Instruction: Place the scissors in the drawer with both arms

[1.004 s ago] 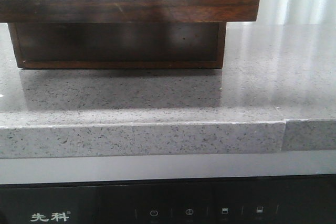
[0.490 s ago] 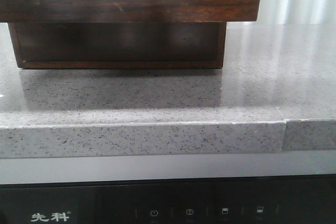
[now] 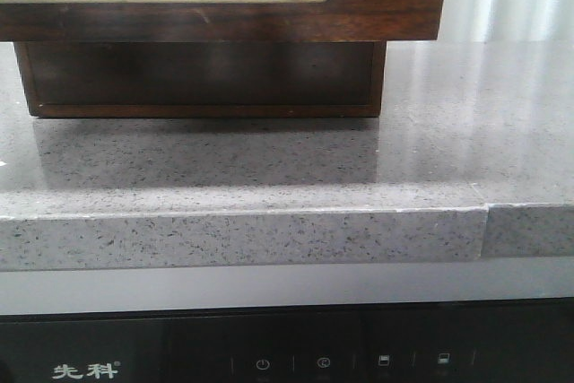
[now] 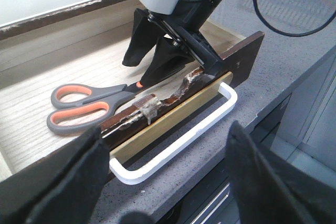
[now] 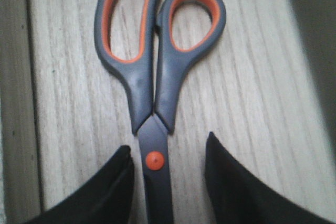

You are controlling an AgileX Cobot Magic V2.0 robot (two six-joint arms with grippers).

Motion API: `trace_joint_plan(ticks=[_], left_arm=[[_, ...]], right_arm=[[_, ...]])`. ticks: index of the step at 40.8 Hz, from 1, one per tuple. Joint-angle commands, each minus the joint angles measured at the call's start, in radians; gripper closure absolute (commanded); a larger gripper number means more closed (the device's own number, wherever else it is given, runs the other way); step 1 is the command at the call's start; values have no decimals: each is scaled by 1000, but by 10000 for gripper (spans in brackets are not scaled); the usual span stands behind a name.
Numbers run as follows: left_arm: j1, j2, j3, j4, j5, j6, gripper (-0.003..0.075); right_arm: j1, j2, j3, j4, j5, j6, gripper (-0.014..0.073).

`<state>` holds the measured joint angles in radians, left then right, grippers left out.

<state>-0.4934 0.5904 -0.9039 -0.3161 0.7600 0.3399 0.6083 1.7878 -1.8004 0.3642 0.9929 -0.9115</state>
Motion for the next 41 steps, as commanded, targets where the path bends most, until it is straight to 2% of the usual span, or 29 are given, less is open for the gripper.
trace_joint_plan(ticks=[1,10,16,22,26,29,32,41], left_arm=[[-9,4,-34,-15,-78,-5,260],[-9,4,-34,-15,-78,-5,260],[-9,4,-34,-15,-78,-5,260],[-9,4,-34,-15,-78,-5,260],[-9,4,-34,-15,-78,-5,260],[-9,4,-34,-15,-78,-5,260],[-9,4,-34,-15,-78,-5,260],[-9,4,-34,-15,-78,-5,260]], right_arm=[[2,-70,-27,5,-51,-10,199],[2,-164,-28,5,-51,34,199],[0,-273,-28,5,-39,126,199],[0,-403,-28,1,46,233,200],[0,-485,-26,-58,112,371,202],[0,-541,-17,-167,180,620,202],[0,-605,26,-274,209,756,202],[0,-860,366,-314,61,874,202]])
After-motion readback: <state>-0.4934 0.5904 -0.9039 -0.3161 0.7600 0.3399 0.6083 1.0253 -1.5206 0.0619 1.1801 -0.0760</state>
